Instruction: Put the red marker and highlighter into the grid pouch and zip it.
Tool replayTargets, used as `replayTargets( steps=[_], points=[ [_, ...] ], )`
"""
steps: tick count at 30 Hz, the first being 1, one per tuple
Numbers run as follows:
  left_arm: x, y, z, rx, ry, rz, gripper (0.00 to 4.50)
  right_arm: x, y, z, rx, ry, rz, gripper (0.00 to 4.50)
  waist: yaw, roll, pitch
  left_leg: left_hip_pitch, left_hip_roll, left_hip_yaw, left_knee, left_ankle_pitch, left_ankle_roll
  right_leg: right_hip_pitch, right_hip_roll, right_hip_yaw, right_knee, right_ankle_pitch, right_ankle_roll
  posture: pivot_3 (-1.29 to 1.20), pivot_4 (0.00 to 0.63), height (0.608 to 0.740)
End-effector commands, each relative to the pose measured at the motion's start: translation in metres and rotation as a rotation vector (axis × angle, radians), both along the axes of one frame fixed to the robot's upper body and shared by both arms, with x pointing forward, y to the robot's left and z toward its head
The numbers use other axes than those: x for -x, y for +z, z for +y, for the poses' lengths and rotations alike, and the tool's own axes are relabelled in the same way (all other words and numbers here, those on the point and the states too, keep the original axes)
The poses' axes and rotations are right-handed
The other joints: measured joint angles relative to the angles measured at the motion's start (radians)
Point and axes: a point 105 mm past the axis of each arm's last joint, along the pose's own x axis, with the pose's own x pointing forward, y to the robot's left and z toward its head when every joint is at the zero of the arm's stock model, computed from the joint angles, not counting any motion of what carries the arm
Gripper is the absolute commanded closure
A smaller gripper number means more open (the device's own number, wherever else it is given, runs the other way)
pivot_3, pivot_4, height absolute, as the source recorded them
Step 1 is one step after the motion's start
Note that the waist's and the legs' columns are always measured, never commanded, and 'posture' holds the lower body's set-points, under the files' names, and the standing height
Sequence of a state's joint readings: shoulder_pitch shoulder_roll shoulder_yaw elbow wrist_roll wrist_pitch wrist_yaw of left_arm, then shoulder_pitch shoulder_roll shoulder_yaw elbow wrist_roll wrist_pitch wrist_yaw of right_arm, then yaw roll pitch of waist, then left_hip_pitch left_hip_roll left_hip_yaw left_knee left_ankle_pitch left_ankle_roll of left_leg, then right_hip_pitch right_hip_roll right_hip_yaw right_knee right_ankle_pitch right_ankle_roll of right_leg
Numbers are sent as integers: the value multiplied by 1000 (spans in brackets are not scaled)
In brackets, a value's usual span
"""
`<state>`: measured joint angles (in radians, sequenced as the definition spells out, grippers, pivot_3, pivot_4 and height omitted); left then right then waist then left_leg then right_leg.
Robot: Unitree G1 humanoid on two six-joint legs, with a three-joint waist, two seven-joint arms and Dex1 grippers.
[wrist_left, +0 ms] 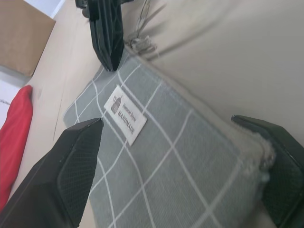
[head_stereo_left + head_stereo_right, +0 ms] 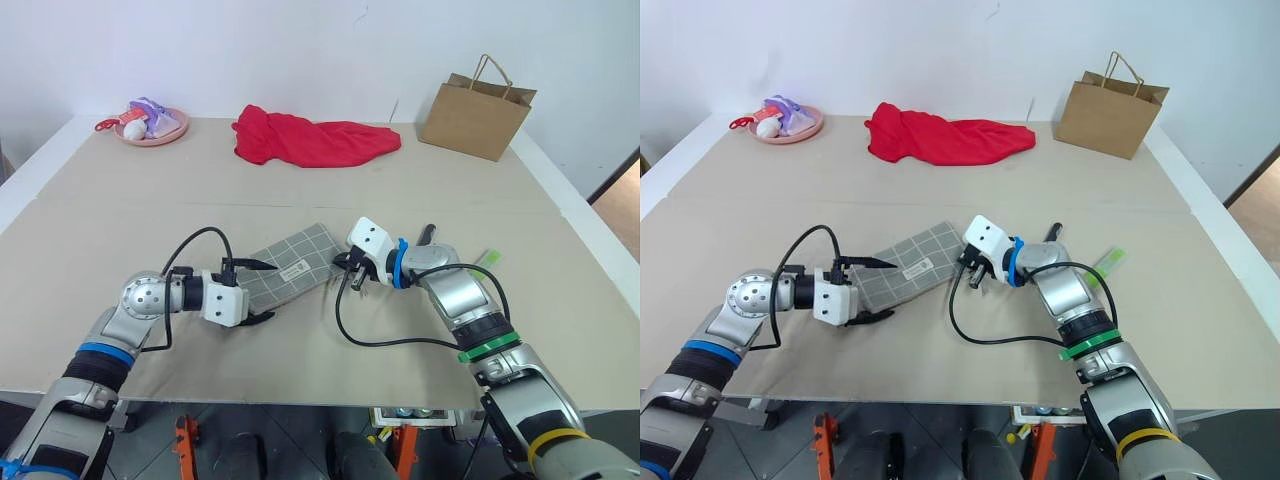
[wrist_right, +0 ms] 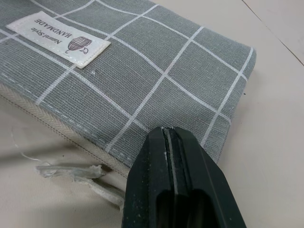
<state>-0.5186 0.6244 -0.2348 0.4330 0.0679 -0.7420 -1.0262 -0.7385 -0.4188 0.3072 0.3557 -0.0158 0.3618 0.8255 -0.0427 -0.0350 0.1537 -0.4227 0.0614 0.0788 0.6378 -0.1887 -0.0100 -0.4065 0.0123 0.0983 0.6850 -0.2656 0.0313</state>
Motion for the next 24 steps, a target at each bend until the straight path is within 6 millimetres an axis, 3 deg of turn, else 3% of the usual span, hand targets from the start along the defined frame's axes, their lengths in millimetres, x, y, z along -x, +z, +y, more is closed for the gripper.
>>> replayTargets(
  steps=[1, 4, 7, 14, 24],
  points=[
    [2, 10, -10, 15, -26, -32, 0, -1, -12, -12, 36, -42, 35, 4403, 0, 0, 0, 0, 0, 0, 0, 0, 0, 0, 0, 0, 0, 0, 0, 0, 150, 740],
    [1, 11, -9, 8, -17, -25, 0, -2, -12, -13, 35, -46, 35, 4403, 0, 0, 0, 0, 0, 0, 0, 0, 0, 0, 0, 0, 0, 0, 0, 0, 150, 740],
    [-1, 12, -8, 11, 0, -16, 779, -3, -12, -14, 37, -49, 35, 4500, 0, 0, 0, 0, 0, 0, 0, 0, 0, 0, 0, 0, 0, 0, 0, 0, 150, 740],
    [-6, 13, -3, 2, 44, -24, 4443, -3, -11, -16, 37, -50, 36, 4500, 0, 0, 0, 0, -1, 0, 0, 0, 0, 0, 0, 0, 0, 0, 1, 0, 150, 740],
    [-2, 17, -11, 65, 40, 34, 4487, -3, -11, -16, 33, -53, 36, 4500, 0, 0, 0, 0, 0, -1, 0, 0, 0, 0, 0, 0, 0, -1, 1, 0, 150, 740]
  ],
)
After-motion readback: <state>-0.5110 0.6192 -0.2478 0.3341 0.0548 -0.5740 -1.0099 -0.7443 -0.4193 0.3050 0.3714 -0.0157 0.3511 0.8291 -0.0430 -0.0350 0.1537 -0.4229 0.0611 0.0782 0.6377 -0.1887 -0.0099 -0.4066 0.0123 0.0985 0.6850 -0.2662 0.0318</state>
